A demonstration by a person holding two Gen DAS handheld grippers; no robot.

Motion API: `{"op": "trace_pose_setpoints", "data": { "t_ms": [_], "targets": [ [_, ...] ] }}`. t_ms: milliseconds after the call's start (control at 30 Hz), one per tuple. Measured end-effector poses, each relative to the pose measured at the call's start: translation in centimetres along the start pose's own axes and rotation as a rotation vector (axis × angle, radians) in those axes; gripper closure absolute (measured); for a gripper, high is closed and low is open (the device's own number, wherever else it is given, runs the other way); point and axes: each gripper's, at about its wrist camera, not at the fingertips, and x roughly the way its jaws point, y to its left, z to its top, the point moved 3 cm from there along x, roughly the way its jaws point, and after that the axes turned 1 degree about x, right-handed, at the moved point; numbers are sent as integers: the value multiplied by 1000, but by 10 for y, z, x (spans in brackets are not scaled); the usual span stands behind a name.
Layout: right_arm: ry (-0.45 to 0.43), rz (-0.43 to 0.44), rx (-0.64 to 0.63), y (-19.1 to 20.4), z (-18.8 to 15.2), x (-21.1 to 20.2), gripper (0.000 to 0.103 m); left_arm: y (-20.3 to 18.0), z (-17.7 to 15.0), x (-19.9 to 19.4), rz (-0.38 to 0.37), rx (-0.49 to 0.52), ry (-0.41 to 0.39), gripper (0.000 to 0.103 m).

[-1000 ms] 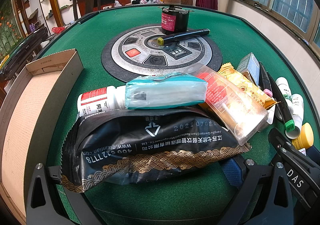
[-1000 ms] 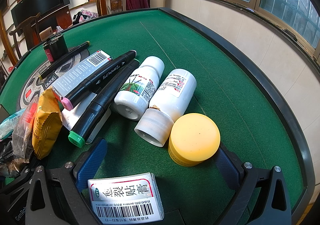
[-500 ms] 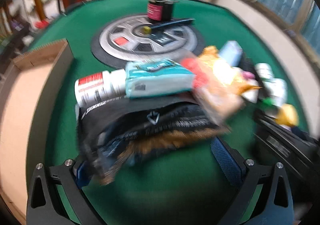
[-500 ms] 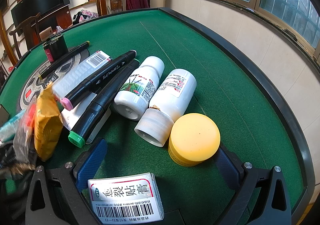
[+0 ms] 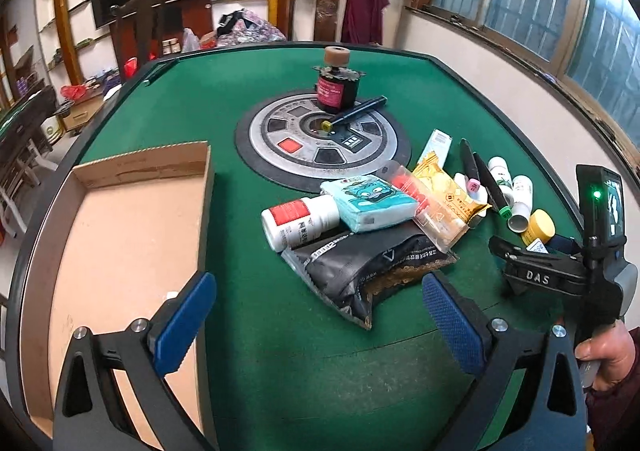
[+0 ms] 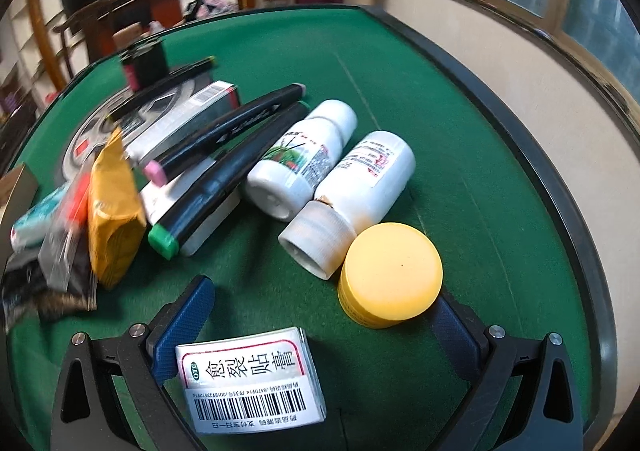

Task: Organize objects
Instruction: 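Grasp the black pouch with the left tool while the right tool grasps the white medicine box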

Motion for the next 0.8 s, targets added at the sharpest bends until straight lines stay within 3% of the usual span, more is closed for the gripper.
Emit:
{"op": "trace_pose_setpoints", "data": {
  "t_ms": [100, 167, 300, 400, 600, 800],
  "targets": [
    [-2, 23, -24, 0, -3, -1, 0, -7, 8, 5, -28, 69, 0, 5],
    [-2, 26, -30, -1, -3, -2, 0, -11, 11, 16, -25, 106, 43, 6],
    [-4, 28, -24, 0, 1, 1, 0, -25, 2, 44, -107, 112, 143, 16],
    [-13, 57, -1, -5, 3, 0, 0, -41, -9, 52, -132, 131, 163, 17],
    [-74, 224, 166, -31, 4, -8, 0, -67, -22, 26, -344, 144, 172, 22],
    [-103, 301, 289, -48, 3, -12, 0, -70, -14, 29, -253, 132, 144, 22]
  ]
}}
